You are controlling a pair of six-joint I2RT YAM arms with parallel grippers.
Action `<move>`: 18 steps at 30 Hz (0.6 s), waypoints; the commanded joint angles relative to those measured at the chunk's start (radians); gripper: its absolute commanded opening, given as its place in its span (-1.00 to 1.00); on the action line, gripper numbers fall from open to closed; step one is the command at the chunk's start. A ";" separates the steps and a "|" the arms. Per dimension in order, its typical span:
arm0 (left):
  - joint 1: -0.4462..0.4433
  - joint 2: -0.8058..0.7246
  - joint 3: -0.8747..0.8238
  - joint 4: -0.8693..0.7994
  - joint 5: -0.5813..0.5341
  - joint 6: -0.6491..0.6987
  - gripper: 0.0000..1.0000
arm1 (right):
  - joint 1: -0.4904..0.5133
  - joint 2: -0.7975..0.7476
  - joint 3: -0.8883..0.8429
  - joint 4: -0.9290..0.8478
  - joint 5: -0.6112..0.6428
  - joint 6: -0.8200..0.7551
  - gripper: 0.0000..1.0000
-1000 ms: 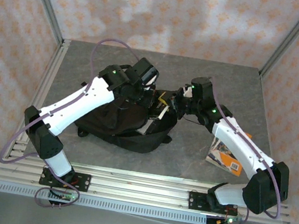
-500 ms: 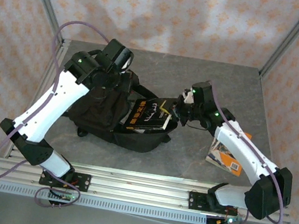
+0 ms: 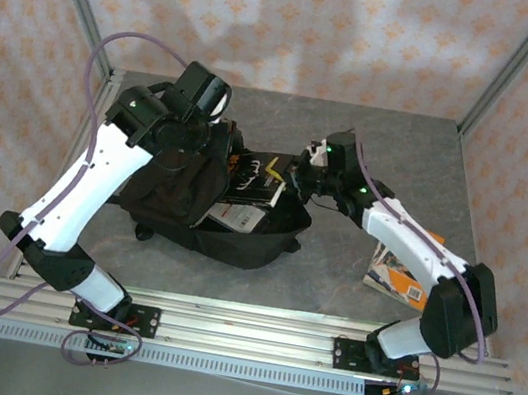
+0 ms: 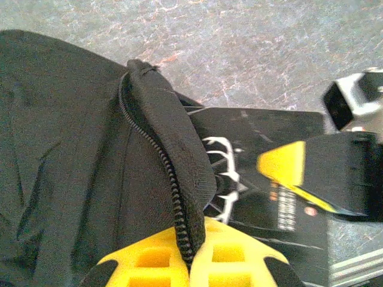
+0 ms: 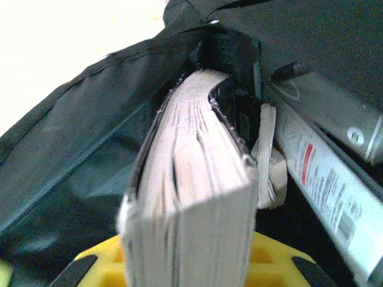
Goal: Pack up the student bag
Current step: Place the book in the student bag.
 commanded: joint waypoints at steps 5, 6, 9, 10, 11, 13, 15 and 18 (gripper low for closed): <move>0.005 0.001 0.100 0.096 0.050 -0.027 -1.00 | 0.062 0.151 0.098 0.192 0.049 0.029 -1.00; 0.005 0.004 0.101 0.102 0.057 -0.030 -1.00 | 0.074 0.173 0.100 0.200 0.076 0.025 -1.00; 0.006 0.015 0.088 0.118 0.069 -0.034 -1.00 | 0.112 0.254 0.164 0.064 0.155 -0.072 -0.42; 0.005 0.017 0.076 0.128 0.073 -0.035 -1.00 | 0.120 0.284 0.212 -0.044 0.183 -0.131 -0.01; 0.006 0.018 0.060 0.138 0.075 -0.037 -1.00 | 0.126 0.298 0.249 -0.127 0.211 -0.184 0.17; 0.006 0.023 0.017 0.162 0.075 -0.042 -1.00 | 0.130 0.262 0.279 -0.254 0.303 -0.284 0.42; 0.006 0.025 -0.034 0.189 0.071 -0.046 -1.00 | 0.127 0.164 0.243 -0.298 0.402 -0.350 0.62; 0.005 0.029 -0.137 0.270 0.101 -0.070 -1.00 | 0.102 0.001 0.168 -0.345 0.461 -0.416 0.77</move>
